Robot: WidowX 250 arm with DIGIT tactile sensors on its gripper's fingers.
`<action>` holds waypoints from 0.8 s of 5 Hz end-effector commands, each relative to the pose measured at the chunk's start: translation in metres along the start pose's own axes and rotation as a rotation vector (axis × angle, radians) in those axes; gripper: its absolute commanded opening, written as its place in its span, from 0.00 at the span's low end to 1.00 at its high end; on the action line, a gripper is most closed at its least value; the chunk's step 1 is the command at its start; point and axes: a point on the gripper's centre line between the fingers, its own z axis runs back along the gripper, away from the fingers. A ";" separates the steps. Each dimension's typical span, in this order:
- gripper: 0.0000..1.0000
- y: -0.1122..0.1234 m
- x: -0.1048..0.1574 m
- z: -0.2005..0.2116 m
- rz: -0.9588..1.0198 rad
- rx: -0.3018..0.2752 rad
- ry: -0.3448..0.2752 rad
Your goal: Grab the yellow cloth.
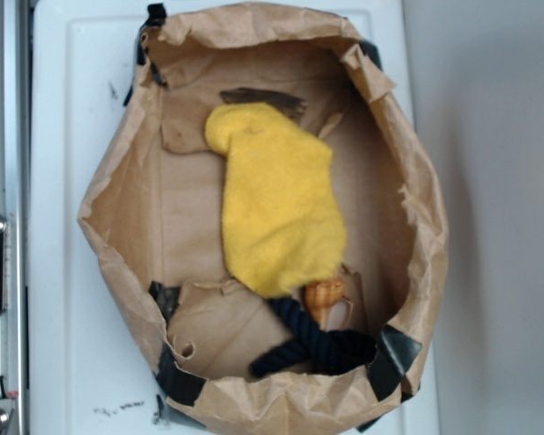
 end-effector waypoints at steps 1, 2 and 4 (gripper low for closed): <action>1.00 0.000 0.000 0.000 0.000 0.000 0.000; 1.00 0.014 0.049 0.001 0.024 -0.069 -0.047; 1.00 0.026 0.121 -0.010 -0.100 -0.052 -0.146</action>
